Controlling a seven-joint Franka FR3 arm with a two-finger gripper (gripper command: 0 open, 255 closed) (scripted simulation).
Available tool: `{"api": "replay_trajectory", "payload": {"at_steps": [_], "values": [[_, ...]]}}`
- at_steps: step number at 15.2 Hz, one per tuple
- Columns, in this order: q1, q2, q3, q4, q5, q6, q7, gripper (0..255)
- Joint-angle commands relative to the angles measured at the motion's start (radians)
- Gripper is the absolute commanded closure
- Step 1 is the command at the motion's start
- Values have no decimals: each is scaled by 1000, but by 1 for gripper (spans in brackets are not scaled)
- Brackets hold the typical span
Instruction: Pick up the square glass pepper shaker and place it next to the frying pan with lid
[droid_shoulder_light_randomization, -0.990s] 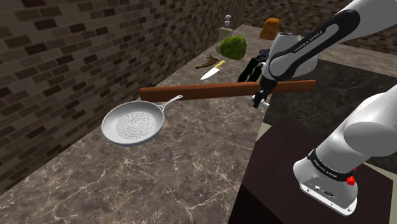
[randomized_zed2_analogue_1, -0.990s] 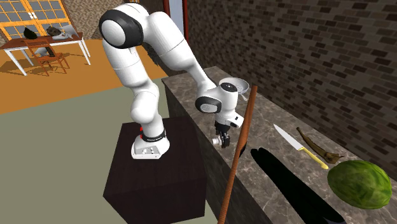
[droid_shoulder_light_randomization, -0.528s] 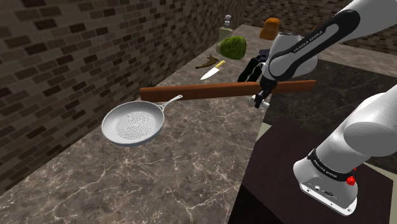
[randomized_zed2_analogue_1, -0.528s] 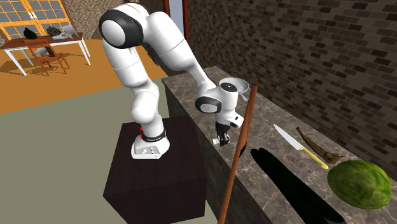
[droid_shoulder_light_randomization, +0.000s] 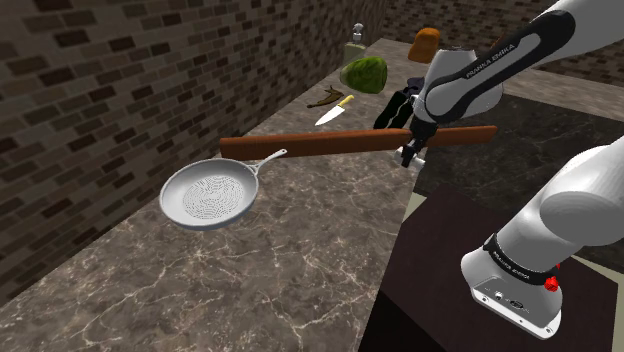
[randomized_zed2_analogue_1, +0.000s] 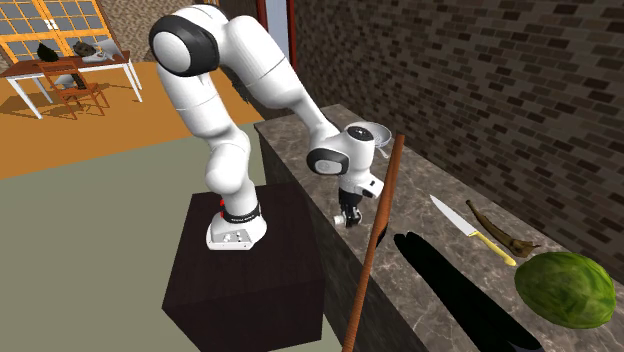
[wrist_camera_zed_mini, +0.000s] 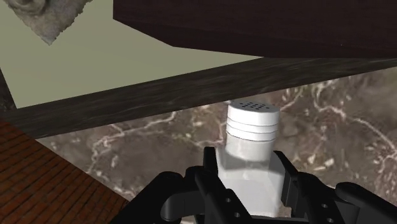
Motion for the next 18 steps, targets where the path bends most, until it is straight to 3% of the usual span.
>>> {"api": "replay_trajectory", "payload": {"at_steps": [1, 18], "values": [[-3, -29, 4, 7, -6, -36, 7, 255], [-18, -239, 33, 101, -26, -339, 31, 255]]}}
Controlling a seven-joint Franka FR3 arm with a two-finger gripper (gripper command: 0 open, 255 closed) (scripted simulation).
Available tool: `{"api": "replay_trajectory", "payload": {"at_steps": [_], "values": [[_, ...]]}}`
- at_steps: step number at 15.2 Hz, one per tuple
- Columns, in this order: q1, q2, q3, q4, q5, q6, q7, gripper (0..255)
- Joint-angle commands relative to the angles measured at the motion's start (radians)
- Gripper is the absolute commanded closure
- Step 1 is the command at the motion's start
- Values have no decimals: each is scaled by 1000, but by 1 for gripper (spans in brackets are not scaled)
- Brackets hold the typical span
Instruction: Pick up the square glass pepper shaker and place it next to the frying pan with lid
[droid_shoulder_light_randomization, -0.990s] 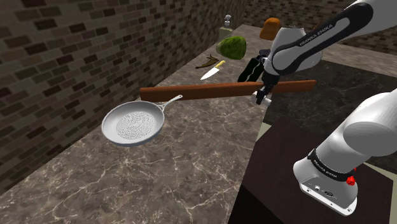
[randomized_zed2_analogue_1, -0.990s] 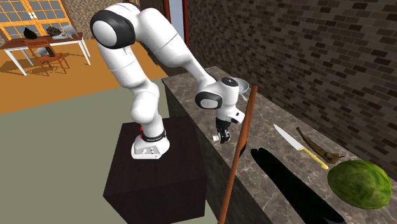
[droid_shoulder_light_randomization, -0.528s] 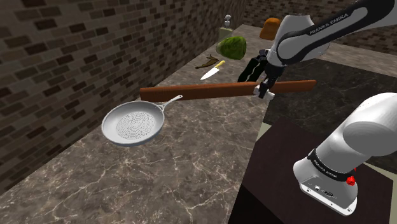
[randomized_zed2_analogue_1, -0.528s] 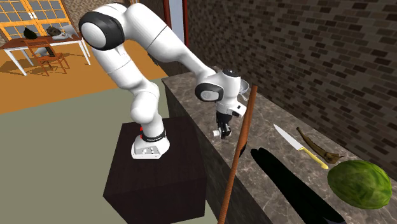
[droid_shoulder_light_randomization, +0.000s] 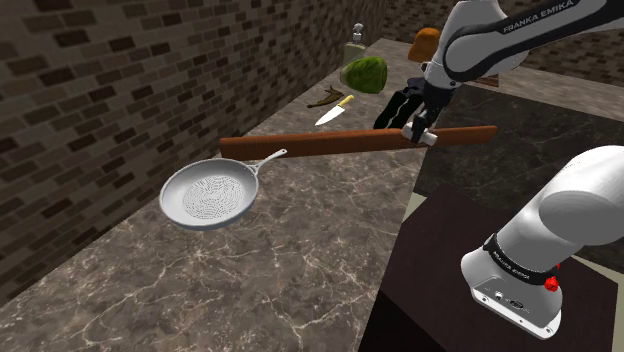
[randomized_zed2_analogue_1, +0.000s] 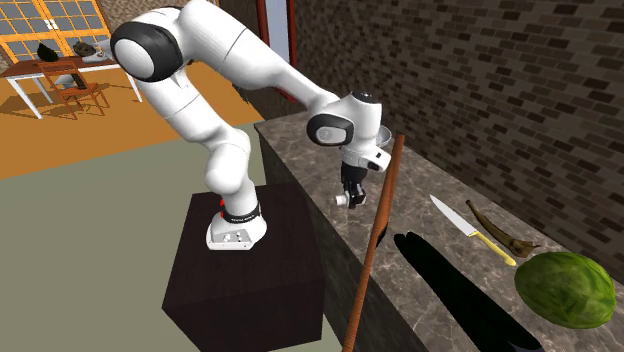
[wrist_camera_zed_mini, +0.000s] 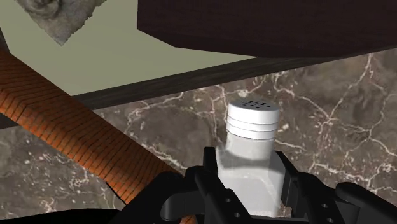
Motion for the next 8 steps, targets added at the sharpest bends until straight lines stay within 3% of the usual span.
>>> {"api": "replay_trajectory", "payload": {"at_steps": [1, 8], "values": [[-1, -17, 3, 10, 0, -27, 1, 255], [104, -57, 148, -30, 83, -30, 187, 255]]}}
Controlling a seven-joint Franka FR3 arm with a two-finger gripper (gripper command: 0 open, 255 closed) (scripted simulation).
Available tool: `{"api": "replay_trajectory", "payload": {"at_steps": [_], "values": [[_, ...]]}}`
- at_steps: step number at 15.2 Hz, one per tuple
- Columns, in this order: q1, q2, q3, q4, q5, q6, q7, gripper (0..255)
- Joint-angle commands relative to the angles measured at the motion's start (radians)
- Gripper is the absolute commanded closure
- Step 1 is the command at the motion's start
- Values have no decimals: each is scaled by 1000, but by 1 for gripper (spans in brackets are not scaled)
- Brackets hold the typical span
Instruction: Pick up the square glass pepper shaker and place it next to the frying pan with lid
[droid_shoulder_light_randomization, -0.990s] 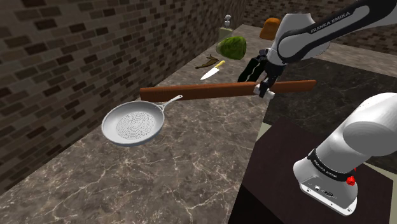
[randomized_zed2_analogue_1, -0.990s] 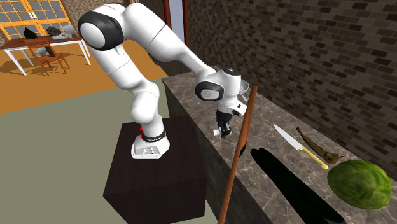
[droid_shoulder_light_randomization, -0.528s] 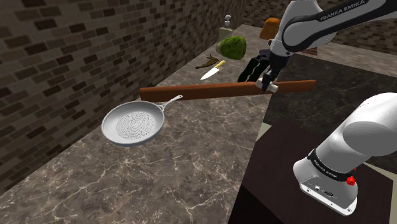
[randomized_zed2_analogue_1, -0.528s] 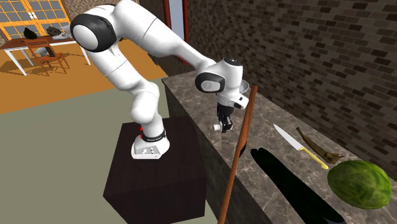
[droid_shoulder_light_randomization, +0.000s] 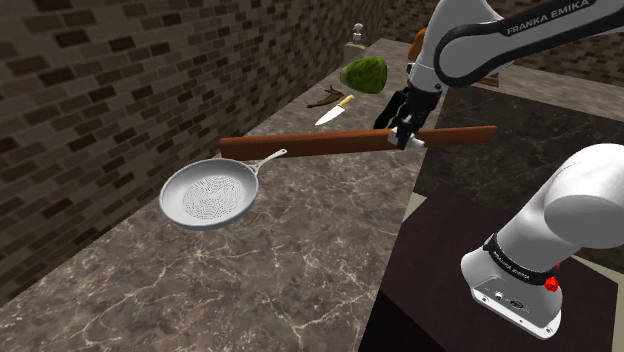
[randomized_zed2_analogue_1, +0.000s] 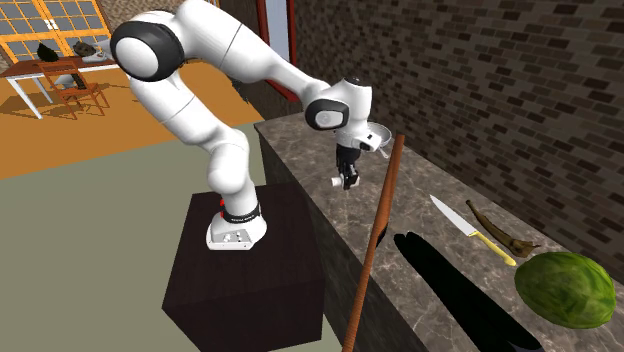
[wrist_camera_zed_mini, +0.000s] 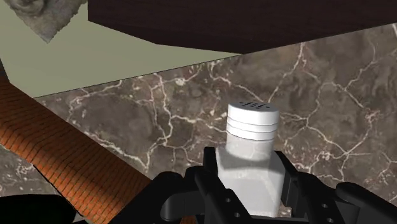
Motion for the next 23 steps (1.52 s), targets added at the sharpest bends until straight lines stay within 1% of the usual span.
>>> {"api": "replay_trajectory", "payload": {"at_steps": [1, 7, 13, 18, 23], "values": [[34, -4, 44, -9, 28, 4, 58, 255], [128, 29, 168, 18, 102, 15, 215, 255], [203, 110, 288, 91, 154, 30, 371, 255], [246, 206, 382, 184, 166, 40, 504, 255], [277, 323, 469, 304, 142, 43, 643, 255]]}}
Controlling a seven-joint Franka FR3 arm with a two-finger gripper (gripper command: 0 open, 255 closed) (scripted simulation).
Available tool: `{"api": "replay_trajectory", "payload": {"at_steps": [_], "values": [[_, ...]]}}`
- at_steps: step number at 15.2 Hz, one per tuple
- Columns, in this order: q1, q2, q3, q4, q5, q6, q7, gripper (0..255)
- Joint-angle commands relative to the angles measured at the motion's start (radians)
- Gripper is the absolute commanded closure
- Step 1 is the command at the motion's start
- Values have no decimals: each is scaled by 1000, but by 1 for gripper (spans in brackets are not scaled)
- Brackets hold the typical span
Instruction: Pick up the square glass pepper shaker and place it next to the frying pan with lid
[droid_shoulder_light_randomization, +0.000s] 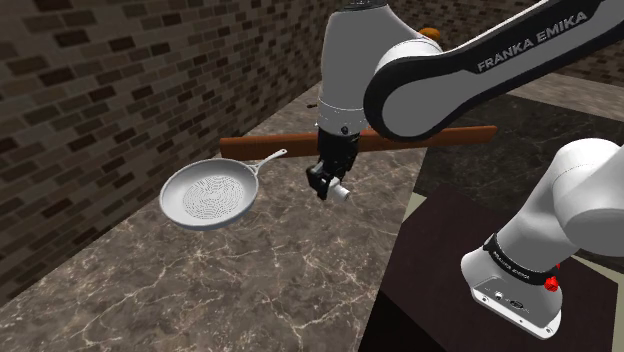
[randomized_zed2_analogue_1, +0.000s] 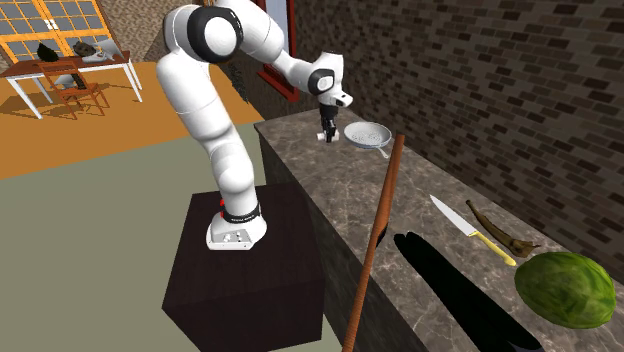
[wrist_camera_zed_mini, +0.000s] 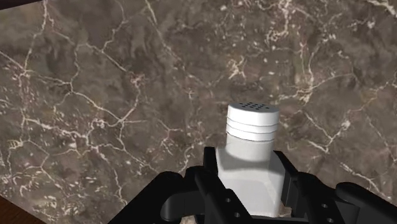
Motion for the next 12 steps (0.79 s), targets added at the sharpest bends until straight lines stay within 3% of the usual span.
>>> {"api": "replay_trajectory", "payload": {"at_steps": [1, 3, 12], "values": [[11, 59, 36, 58, -19, 2, 64, 255], [20, 97, 57, 98, -36, -1, 106, 255], [17, 182, 65, 49, -75, 128, 134, 255]]}}
